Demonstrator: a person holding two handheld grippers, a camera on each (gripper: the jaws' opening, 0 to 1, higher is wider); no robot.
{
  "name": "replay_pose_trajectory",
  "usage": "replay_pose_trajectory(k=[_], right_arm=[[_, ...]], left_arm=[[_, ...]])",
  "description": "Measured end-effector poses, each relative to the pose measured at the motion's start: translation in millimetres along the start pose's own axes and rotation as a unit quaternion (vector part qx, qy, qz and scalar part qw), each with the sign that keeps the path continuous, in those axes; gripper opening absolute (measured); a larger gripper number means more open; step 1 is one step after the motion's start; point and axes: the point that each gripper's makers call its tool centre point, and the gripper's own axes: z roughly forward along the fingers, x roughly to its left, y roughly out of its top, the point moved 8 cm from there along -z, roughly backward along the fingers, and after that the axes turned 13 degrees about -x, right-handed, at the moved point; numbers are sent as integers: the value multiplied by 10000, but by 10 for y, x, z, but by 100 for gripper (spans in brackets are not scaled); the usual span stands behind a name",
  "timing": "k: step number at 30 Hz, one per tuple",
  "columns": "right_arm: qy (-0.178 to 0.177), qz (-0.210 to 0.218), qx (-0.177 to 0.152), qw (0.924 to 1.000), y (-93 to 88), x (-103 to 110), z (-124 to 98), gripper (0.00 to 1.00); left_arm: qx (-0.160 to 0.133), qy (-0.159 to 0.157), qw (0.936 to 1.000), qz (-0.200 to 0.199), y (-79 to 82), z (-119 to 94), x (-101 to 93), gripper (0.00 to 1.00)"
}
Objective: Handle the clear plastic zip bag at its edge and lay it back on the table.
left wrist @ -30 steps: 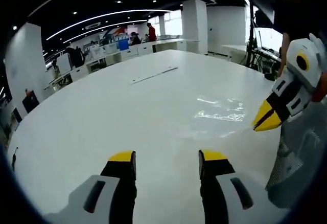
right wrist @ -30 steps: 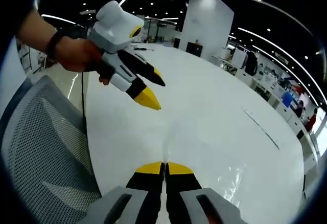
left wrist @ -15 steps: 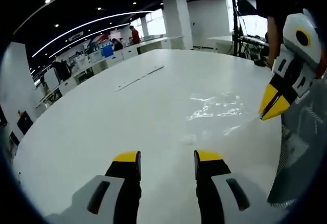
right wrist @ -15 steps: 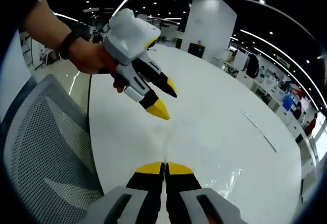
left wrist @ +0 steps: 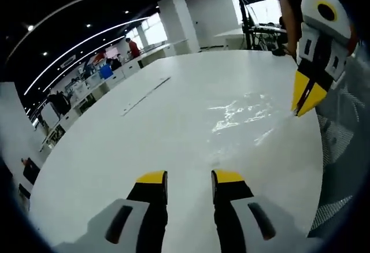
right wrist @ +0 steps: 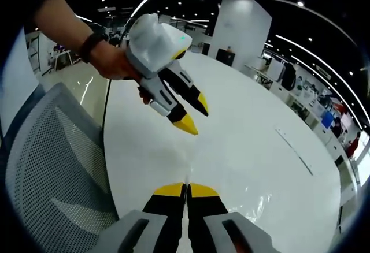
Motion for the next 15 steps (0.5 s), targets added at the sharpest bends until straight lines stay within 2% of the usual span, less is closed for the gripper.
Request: replay_pose_trajectory(k=[12, 15], right_arm=[[115, -64, 17, 9999, 12, -34, 0, 0], [135, -59, 13, 9999, 20, -45, -2, 0]], left_arm=[[-68, -430, 9975, 551, 62, 85, -75, 18], [-62, -526, 9969, 588, 46, 106, -75, 17]])
